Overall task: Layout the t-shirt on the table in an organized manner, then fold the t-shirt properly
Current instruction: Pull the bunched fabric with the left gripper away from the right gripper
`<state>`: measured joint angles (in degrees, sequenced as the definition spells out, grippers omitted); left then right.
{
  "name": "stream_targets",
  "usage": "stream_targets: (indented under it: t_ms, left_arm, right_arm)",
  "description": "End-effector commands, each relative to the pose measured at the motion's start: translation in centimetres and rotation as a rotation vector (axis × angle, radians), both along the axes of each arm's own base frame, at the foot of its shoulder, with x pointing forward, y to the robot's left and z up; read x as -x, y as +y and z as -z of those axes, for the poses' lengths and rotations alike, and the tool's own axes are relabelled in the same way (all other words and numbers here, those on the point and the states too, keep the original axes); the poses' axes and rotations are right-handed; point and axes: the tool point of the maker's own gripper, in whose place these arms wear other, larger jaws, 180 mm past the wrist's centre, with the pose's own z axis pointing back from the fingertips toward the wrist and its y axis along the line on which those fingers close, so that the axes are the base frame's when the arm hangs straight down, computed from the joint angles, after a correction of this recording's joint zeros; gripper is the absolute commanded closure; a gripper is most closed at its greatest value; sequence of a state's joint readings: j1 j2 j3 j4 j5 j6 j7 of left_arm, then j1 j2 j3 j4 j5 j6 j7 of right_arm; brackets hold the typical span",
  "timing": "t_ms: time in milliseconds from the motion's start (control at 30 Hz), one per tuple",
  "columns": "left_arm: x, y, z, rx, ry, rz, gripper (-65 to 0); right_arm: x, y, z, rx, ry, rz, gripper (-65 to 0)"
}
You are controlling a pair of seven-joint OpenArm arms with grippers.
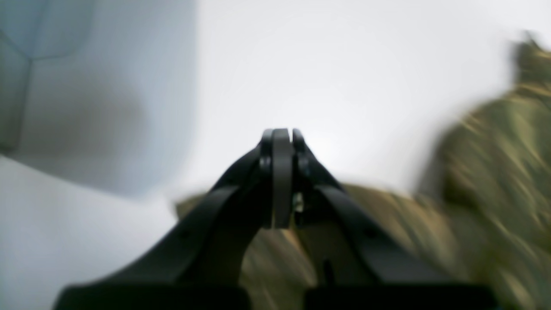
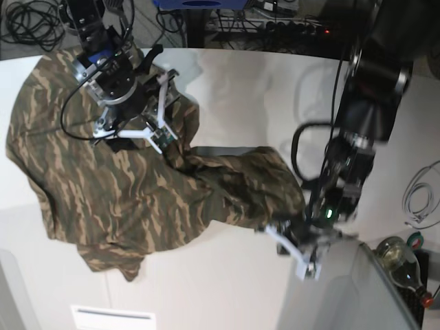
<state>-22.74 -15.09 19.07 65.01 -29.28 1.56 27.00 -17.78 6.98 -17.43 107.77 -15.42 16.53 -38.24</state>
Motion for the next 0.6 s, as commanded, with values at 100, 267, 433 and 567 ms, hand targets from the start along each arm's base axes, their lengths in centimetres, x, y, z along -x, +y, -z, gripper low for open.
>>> stream_targets:
  t_ms: [100, 267, 433, 567]
  left_arm:
    - [6.1, -3.9, 0.5, 0.147, 0.049, 0.079, 0.0]
    - [12.4, -4.3, 5.2, 0.244, 0.16, 0.02, -4.3]
    - [15.4, -4.3, 6.8, 0.42, 0.209, -0.111, -48.7]
    - [15.9, -5.4, 7.1, 0.545, 0.206, -0.176, -50.7]
  right_arm:
    - [-2.7, -4.7, -2.1, 0.007, -0.092, 0.146, -43.5]
    - [-4.0, -11.8, -4.4, 0.011, -0.17, 0.401, -44.1]
    - [-4.5, -15.5, -5.8, -0.009, -0.259, 0.523, -44.1]
    - [-4.4, -16.1, -5.7, -0.005, -0.26, 0.539, -44.1]
